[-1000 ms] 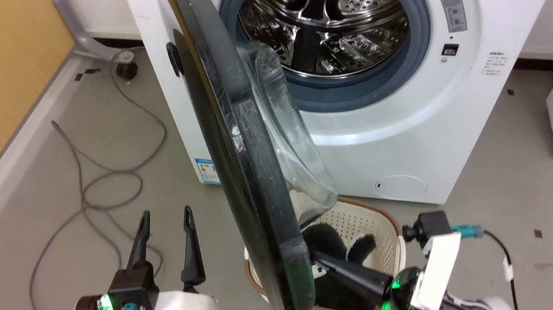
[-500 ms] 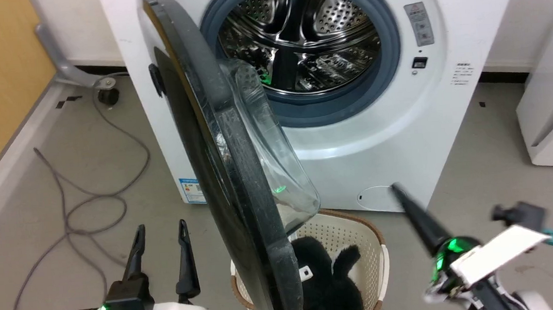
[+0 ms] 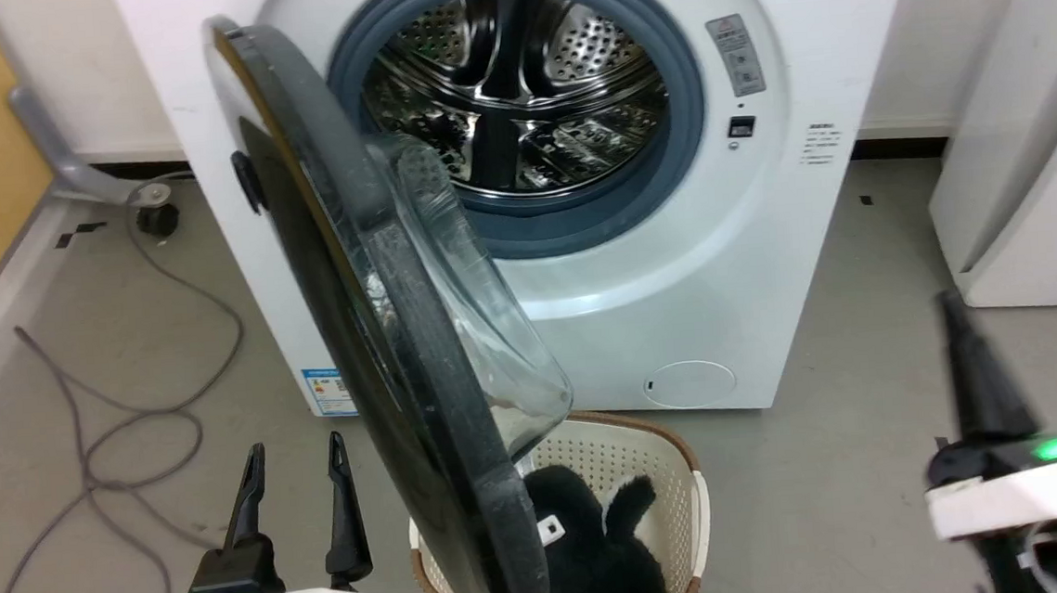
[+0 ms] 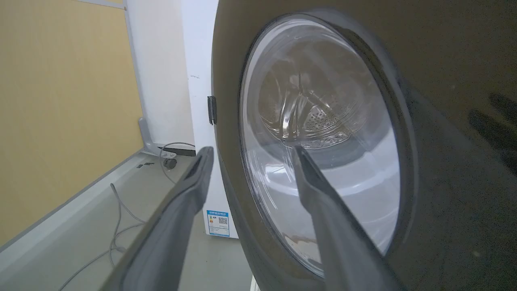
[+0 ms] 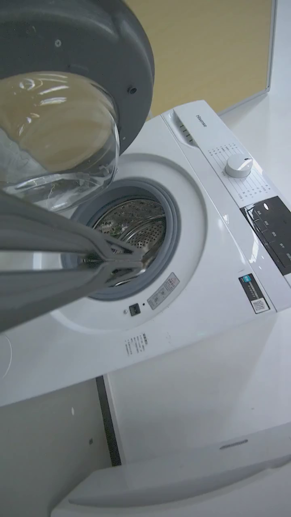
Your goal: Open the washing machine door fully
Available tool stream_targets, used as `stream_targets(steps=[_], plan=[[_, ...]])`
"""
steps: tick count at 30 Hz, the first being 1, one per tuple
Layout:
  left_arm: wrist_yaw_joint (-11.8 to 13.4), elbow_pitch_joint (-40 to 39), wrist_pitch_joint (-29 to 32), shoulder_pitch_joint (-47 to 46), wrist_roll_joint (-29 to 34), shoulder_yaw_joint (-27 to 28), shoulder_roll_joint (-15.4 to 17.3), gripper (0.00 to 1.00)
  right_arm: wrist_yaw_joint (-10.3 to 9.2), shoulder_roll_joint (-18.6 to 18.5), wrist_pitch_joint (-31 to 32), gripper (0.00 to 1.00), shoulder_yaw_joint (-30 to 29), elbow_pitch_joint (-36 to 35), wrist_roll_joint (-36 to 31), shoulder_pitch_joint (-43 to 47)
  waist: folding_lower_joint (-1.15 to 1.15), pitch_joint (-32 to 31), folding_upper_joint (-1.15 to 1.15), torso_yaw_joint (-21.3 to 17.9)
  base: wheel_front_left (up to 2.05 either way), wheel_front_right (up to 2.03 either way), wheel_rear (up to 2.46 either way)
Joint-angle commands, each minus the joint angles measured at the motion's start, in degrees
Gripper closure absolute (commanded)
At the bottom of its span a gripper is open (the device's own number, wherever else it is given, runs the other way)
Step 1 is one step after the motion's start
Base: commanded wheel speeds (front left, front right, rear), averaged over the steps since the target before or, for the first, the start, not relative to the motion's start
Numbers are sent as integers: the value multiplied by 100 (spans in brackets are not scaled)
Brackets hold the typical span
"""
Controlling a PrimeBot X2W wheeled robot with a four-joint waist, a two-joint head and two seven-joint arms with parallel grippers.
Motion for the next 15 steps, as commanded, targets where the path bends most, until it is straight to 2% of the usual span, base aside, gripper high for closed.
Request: stream_targets(steps=[1, 4, 6, 11, 15], plan=[[-1, -23, -30, 58, 51, 21, 6, 0, 5, 105, -20, 100, -152, -66, -327, 37, 0, -2, 0, -37, 0, 0, 0], [8, -36, -30, 61, 51, 27, 6, 0, 5, 327, -22, 100, -467, -245, -1751, 183, 0, 0, 0, -97, 0, 0, 0], [12, -41, -30, 55, 50, 24, 6, 0, 5, 465, -23, 100, -560, -315, -2419, 295, 0, 1, 0, -126, 0, 0, 0], [12, -43, -30, 44, 50, 19, 6, 0, 5, 723, -24, 100, -668, -332, -3144, 525, 0, -1, 0, -169, 0, 0, 0], [7, -43, -30, 31, 53, 11, 6, 0, 5, 821, -24, 100, -779, -250, -3253, 746, 0, -11, 0, -152, 0, 0, 0]])
